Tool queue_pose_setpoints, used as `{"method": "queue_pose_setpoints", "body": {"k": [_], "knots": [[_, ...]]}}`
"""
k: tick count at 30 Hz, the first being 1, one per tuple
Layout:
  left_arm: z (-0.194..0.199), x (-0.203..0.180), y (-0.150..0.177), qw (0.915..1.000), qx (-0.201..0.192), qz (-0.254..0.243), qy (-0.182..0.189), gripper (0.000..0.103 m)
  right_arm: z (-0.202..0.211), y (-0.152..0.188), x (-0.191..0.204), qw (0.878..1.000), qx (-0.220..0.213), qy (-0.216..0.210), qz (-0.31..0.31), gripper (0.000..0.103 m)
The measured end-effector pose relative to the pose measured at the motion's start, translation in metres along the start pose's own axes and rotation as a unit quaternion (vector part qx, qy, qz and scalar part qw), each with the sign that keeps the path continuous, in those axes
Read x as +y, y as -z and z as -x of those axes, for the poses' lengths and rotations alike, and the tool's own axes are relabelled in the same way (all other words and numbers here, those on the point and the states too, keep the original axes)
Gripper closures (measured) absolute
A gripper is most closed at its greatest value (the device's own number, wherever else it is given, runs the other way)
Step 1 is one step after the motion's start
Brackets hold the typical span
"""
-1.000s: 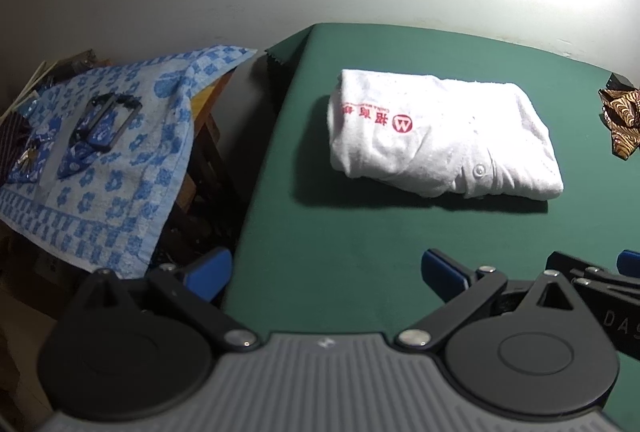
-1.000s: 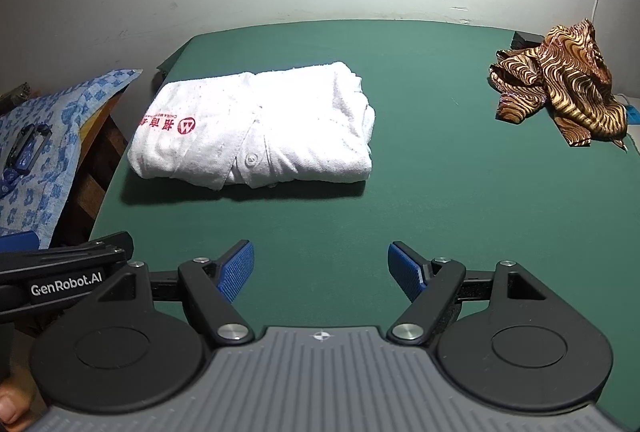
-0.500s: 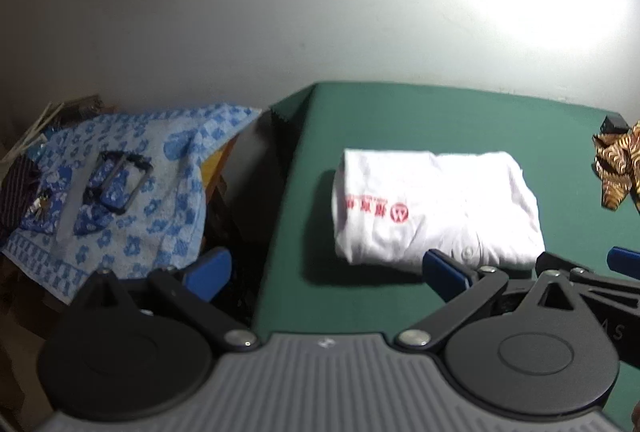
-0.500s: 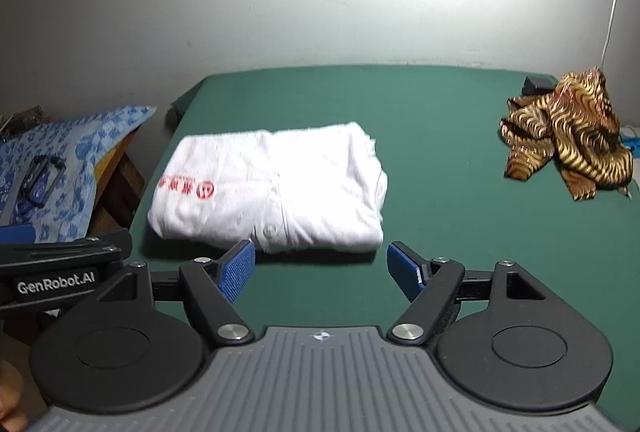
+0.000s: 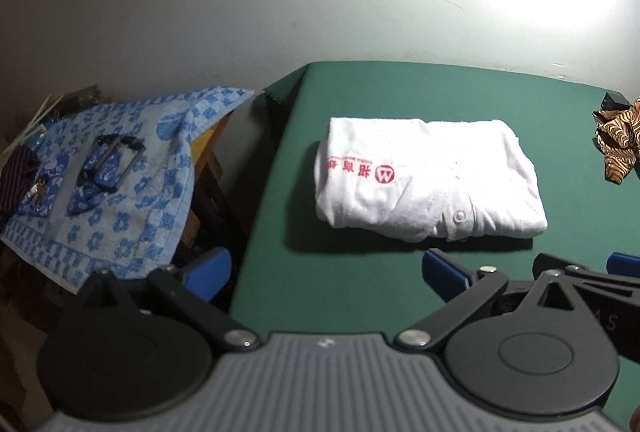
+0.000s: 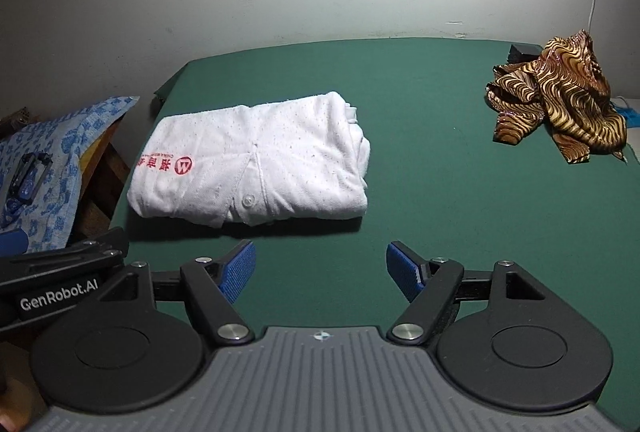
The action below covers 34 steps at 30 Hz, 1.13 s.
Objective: Fold clothes
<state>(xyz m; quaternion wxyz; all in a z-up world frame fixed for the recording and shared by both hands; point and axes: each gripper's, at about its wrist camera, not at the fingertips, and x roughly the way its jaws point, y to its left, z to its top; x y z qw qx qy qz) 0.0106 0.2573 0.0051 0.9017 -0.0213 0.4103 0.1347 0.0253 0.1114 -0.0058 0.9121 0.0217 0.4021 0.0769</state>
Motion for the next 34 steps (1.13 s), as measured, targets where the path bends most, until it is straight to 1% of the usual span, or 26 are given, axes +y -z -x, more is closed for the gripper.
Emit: {"method": "queue_pose_setpoints", "body": {"k": [3,6,17,25,34], "knots": [[-0.006,0.002,0.001,0.9999,0.012,0.004,0.011,0.001,-0.002,0.006,-0.005,1.0,0.008,-0.002,-0.01,0.028],[-0.009,0.002,0.003,0.9999,0.011,-0.001,0.007,0.001,-0.004,0.011,-0.009,1.0,0.014,-0.003,-0.017,0.028],[-0.023,0.008,0.001,0.9996,0.025,0.002,0.012,0.001,-0.008,0.01,-0.005,1.0,0.003,0.003,-0.002,0.028],[-0.021,0.006,0.001,0.9997,0.02,0.0,0.012,0.001,-0.009,0.011,-0.008,1.0,0.004,0.003,-0.007,0.028],[-0.011,0.005,0.002,1.0,0.004,-0.004,0.007,0.001,-0.003,0.013,-0.01,1.0,-0.003,-0.004,-0.014,0.028]]}}
